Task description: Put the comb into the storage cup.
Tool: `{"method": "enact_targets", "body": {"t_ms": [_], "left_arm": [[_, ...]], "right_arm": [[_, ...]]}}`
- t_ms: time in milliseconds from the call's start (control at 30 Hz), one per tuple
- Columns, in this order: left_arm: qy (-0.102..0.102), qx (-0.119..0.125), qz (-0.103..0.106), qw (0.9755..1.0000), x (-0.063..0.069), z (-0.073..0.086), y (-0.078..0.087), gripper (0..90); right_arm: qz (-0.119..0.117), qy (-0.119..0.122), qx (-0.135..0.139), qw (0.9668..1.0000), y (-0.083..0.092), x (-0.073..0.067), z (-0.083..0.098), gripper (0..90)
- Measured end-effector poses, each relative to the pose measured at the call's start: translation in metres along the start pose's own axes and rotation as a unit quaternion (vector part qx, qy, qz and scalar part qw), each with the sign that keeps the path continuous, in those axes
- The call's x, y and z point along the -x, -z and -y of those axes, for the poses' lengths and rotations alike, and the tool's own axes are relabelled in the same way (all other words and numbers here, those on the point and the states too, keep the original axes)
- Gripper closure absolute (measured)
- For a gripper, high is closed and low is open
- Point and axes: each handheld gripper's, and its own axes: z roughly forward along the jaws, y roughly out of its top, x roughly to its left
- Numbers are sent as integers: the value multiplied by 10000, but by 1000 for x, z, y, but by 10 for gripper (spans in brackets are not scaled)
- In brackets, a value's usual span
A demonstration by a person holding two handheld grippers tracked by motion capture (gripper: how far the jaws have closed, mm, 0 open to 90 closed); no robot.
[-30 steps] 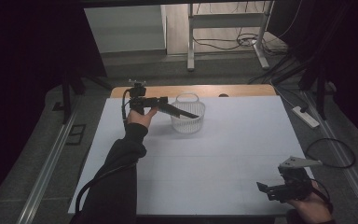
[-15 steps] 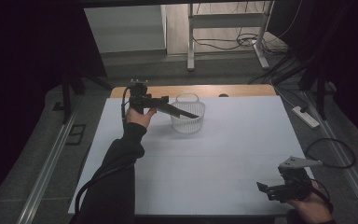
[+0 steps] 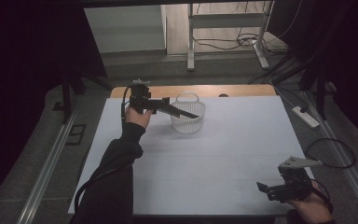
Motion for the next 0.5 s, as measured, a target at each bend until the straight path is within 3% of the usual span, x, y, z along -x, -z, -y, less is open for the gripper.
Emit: {"method": "enact_targets", "body": {"t_ms": [367,500], "left_arm": [[-410,64,-67,9991,2,4,4,28],[-465,119,-74,9988,3,5,5,15]], "right_arm": [[-3,9,-10,10000,0,0,0,0],[0,10,-2,10000,0,0,0,0]]}}
